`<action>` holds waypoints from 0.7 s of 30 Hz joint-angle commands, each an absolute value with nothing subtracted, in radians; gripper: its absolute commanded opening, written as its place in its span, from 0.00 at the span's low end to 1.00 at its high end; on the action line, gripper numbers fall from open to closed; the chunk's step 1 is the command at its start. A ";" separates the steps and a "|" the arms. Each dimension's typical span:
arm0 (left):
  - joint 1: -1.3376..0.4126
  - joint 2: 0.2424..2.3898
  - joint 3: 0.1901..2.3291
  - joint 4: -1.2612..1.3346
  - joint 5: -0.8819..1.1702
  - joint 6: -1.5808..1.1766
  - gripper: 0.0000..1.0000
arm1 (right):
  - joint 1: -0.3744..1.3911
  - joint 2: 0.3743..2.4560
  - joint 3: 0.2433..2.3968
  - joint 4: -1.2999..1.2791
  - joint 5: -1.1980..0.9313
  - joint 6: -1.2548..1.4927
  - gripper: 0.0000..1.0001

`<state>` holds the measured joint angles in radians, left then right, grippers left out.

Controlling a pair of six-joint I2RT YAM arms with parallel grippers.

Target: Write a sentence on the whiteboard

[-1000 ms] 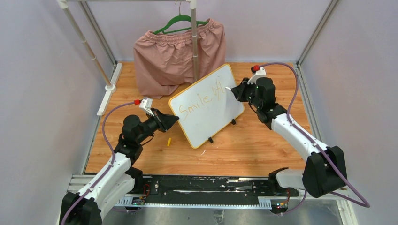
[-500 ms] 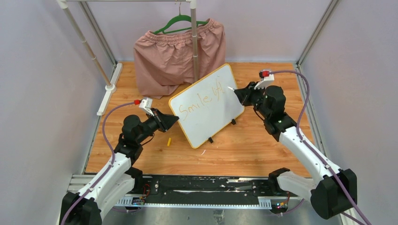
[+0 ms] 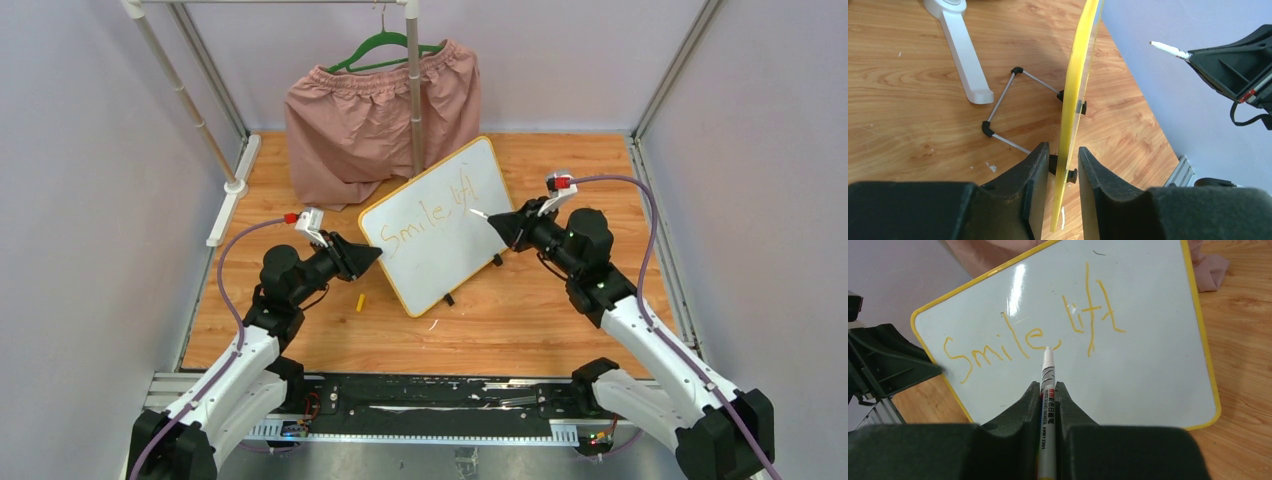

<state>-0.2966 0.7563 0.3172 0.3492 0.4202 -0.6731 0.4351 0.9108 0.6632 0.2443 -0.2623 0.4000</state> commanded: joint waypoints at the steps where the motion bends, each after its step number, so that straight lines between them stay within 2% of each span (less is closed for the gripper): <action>1: -0.295 0.742 0.320 0.364 0.412 -0.676 0.35 | 0.463 0.880 0.640 0.256 -0.297 0.392 0.00; 9: -0.295 0.714 0.316 0.331 0.410 -0.673 0.47 | 0.493 0.864 0.642 0.231 -0.307 0.364 0.00; 15: -0.295 0.697 0.311 0.325 0.426 -0.676 0.50 | 0.551 0.875 0.656 0.221 -0.305 0.326 0.00; 21: -0.295 0.693 0.302 0.327 0.429 -0.678 0.53 | 0.679 0.914 0.677 0.213 -0.209 0.257 0.00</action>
<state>-0.2966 0.7074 0.3164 0.3244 0.4187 -0.6815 0.6044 0.8986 0.6487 0.2119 -0.2687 0.3202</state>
